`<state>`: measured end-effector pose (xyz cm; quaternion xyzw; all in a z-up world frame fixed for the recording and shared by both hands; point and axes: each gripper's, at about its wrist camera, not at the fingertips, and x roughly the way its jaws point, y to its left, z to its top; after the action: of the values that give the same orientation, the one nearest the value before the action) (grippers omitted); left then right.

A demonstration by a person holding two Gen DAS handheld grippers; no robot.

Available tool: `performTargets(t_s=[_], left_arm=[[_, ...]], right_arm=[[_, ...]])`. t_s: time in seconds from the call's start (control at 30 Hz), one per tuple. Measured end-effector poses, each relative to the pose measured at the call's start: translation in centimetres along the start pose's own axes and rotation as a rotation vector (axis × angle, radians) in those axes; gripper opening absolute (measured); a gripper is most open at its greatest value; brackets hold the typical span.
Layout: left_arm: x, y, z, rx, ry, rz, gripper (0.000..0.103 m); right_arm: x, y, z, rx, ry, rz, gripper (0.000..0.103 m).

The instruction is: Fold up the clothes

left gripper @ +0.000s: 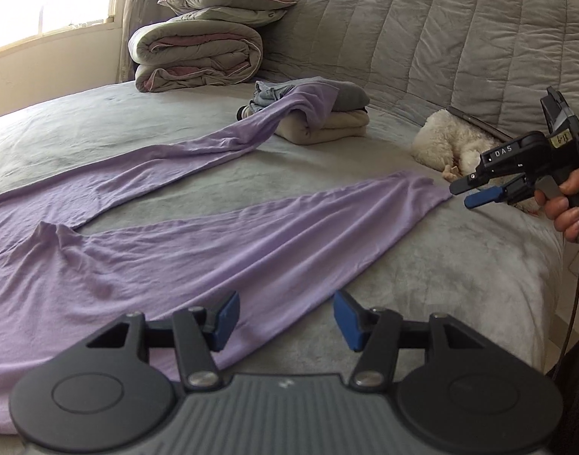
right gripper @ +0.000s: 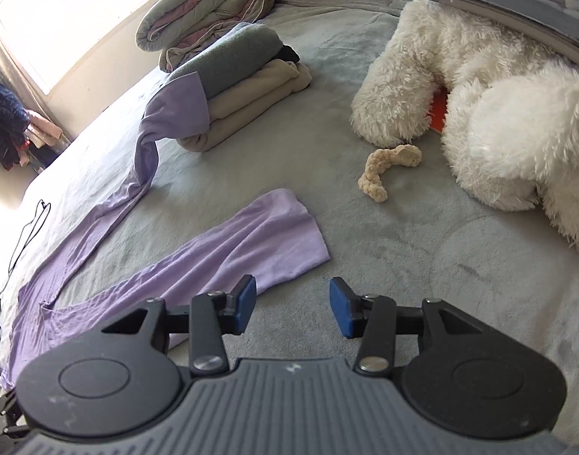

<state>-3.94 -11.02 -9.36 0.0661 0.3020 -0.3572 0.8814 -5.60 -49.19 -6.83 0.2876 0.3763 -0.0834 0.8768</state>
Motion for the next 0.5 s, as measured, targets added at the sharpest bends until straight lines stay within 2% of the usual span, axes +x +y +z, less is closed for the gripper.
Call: performTargets(t_s=[0.2, 0.23, 0.27, 0.3, 0.33, 0.37, 0.4, 0.43, 0.5], left_arm=[[1.5, -0.9, -0.2, 0.049, 0.019, 0.019, 0.054], [1.6, -1.2, -0.2, 0.058, 0.018, 0.023, 0.05], [1.7, -1.4, -0.2, 0.067, 0.017, 0.026, 0.047], [1.8, -1.6, -0.2, 0.074, 0.016, 0.027, 0.041], [1.8, -1.7, -0.2, 0.079, 0.015, 0.027, 0.033], [1.9, -1.9, -0.2, 0.085, 0.014, 0.028, 0.027], [1.9, -2.1, -0.2, 0.09, 0.013, 0.028, 0.01], [1.9, -2.1, -0.1, 0.087, 0.013, 0.028, 0.001], [1.4, -2.0, 0.2, 0.062, 0.007, 0.009, 0.001]], right_arm=[[1.0, -0.3, 0.3, 0.045, -0.017, 0.039, 0.047], [1.2, -0.1, 0.2, 0.039, -0.024, 0.035, 0.046], [1.5, 0.1, 0.1, 0.024, -0.033, 0.027, 0.04], [1.7, 0.4, 0.0, 0.004, -0.043, 0.008, 0.028], [1.8, 0.6, 0.0, -0.017, -0.052, -0.013, 0.022], [2.0, 0.8, -0.1, -0.039, -0.061, -0.034, 0.008], [1.9, 0.7, -0.1, -0.04, -0.067, -0.041, 0.002], [1.8, 0.7, -0.1, -0.036, -0.07, -0.045, 0.001], [1.1, 0.5, 0.1, -0.027, -0.089, -0.065, 0.001]])
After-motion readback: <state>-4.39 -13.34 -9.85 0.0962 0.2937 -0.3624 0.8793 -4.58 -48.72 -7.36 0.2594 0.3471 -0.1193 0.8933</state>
